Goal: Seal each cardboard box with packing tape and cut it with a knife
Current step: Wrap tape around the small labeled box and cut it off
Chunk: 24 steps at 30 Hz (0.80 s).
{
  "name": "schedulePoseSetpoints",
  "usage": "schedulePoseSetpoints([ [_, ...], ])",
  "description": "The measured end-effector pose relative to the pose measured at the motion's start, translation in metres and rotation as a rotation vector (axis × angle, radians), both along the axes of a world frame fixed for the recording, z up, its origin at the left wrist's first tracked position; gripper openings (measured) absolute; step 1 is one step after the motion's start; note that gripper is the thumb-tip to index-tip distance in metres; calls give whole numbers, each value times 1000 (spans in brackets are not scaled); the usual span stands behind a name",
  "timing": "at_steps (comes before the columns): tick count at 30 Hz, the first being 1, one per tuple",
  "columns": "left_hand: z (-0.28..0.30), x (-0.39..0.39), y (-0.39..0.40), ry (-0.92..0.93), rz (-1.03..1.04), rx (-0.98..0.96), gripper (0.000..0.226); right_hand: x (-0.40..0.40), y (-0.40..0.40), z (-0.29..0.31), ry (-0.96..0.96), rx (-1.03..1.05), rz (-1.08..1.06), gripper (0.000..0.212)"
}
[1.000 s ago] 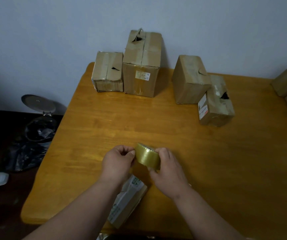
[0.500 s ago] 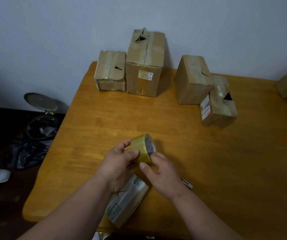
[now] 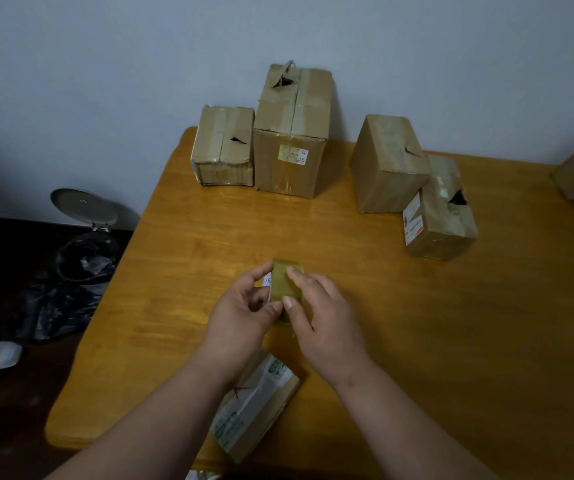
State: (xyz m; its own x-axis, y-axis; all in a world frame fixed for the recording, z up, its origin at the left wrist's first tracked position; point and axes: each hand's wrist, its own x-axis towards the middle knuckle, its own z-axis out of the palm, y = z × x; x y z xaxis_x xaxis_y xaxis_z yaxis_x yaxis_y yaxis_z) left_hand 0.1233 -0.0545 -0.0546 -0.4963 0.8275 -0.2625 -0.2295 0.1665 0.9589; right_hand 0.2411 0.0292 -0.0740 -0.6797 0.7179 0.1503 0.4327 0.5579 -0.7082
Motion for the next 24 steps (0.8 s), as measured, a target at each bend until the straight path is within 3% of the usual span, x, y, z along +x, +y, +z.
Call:
schedulePoseSetpoints([
  [5,-3,3,2,-49,38,37,53,1,-3,-3,38,250,-93,35],
  [10,-9,3,2,-117,91,41,47,3,-2,-4,65,382,-35,29],
  [18,-8,1,5,-26,101,3,37,-1,-2,1,24,127,-37,27],
  [24,-7,4,5,100,107,-15,42,-5,1,3,119,10,-115,17],
])
